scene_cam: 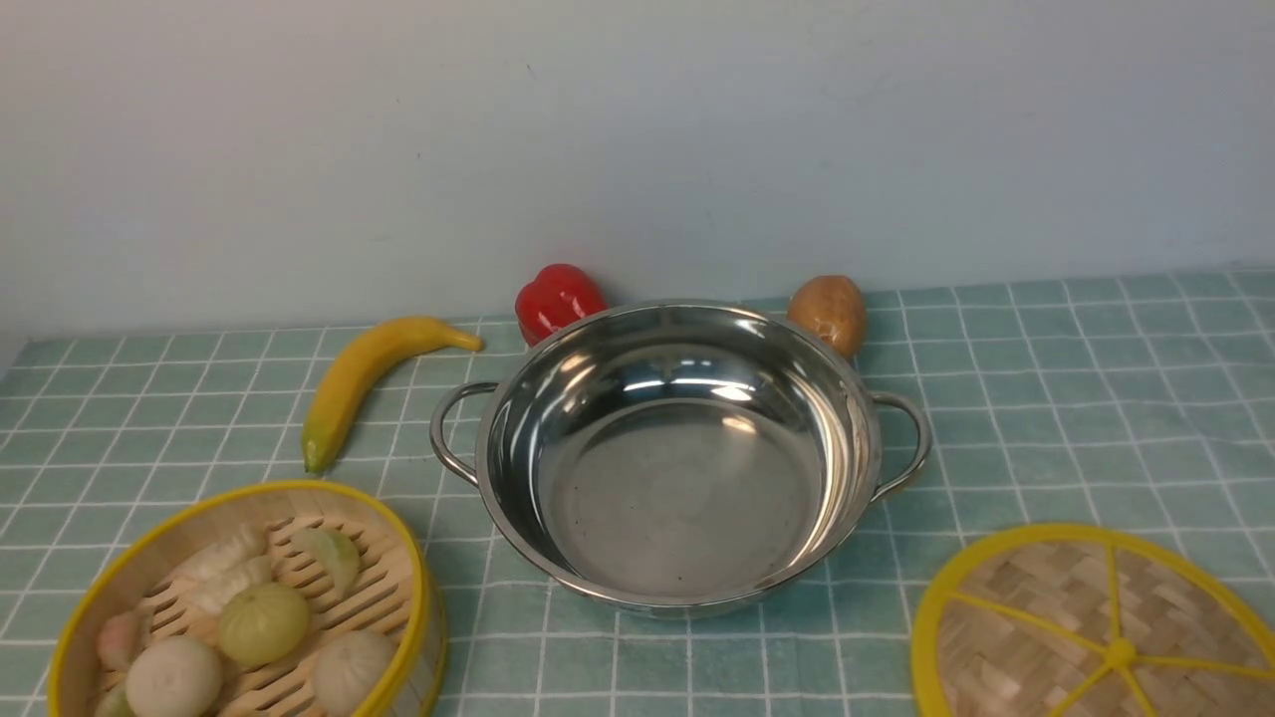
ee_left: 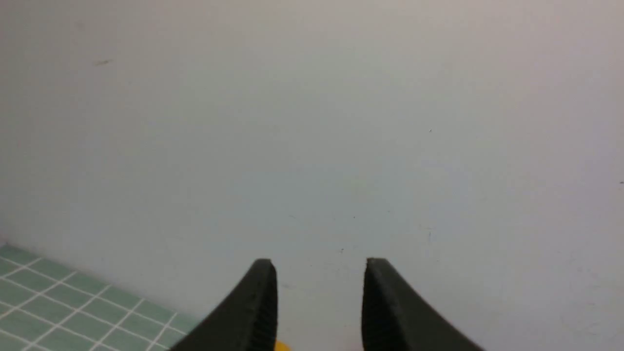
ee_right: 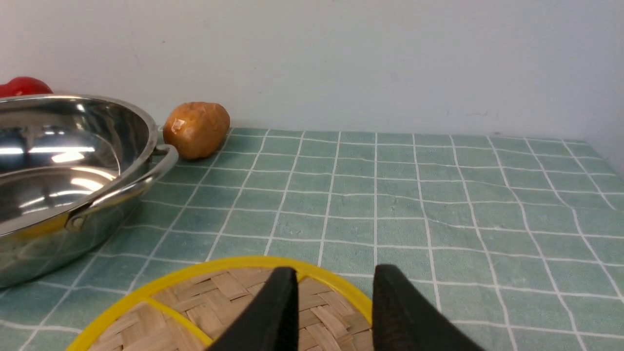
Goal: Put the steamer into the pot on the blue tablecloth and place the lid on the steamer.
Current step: 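Grasp the rim of the steamer basket holding the buns with the left gripper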
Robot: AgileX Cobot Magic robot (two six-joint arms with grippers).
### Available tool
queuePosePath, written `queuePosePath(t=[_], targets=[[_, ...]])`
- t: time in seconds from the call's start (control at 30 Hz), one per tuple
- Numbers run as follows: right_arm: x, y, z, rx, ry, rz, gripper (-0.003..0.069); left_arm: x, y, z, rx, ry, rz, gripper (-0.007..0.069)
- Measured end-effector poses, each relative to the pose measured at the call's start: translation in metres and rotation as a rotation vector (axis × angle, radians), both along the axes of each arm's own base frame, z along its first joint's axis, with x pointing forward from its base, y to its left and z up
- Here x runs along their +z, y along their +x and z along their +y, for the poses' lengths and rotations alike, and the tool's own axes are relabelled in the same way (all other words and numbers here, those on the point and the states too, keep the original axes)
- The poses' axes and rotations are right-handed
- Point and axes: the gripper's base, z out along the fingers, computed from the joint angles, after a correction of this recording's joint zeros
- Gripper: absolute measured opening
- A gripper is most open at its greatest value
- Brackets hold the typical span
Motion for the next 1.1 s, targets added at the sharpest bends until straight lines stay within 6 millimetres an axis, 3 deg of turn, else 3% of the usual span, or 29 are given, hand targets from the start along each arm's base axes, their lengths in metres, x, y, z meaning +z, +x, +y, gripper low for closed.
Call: queuePosePath(t=[0.1, 0.2, 0.23, 0.27, 0.4, 0.43, 0.47, 0.5, 0.63, 0.73, 0.83, 1.1], targets=[[0.000, 0.000, 0.000, 0.000, 0.000, 0.000, 0.0242, 0.025, -0.006, -0.001, -0.011, 0.002, -0.048, 0.0243], [0.000, 0.000, 0.000, 0.000, 0.000, 0.000, 0.0242, 0.063, -0.020, -0.006, -0.045, 0.041, -0.051, 0.0243], [0.000, 0.000, 0.000, 0.000, 0.000, 0.000, 0.0242, 0.065, -0.021, -0.006, -0.049, 0.042, -0.045, 0.0243], [0.000, 0.000, 0.000, 0.000, 0.000, 0.000, 0.0242, 0.084, -0.031, -0.010, -0.083, 0.071, 0.017, 0.0243], [0.000, 0.000, 0.000, 0.000, 0.000, 0.000, 0.0242, 0.100, -0.035, -0.017, -0.153, 0.201, 0.327, 0.0243], [0.000, 0.000, 0.000, 0.000, 0.000, 0.000, 0.0242, 0.100, -0.033, -0.018, -0.183, 0.256, 0.467, 0.0243], [0.000, 0.000, 0.000, 0.000, 0.000, 0.000, 0.0242, 0.102, -0.033, -0.018, -0.187, 0.266, 0.482, 0.0243], [0.000, 0.000, 0.000, 0.000, 0.000, 0.000, 0.0242, 0.101, -0.028, -0.019, -0.246, 0.330, 0.690, 0.0243], [0.000, 0.000, 0.000, 0.000, 0.000, 0.000, 0.0242, 0.103, -0.009, -0.020, -0.355, 0.433, 0.956, 0.0243], [0.000, 0.000, 0.000, 0.000, 0.000, 0.000, 0.0242, 0.100, 0.011, -0.018, -0.431, 0.575, 1.042, 0.0243], [0.000, 0.000, 0.000, 0.000, 0.000, 0.000, 0.0242, 0.089, 0.039, -0.016, -0.583, 0.832, 1.119, 0.0243], [0.000, 0.000, 0.000, 0.000, 0.000, 0.000, 0.0242, 0.066, 0.081, -0.018, -0.785, 0.909, 1.250, 0.0243]])
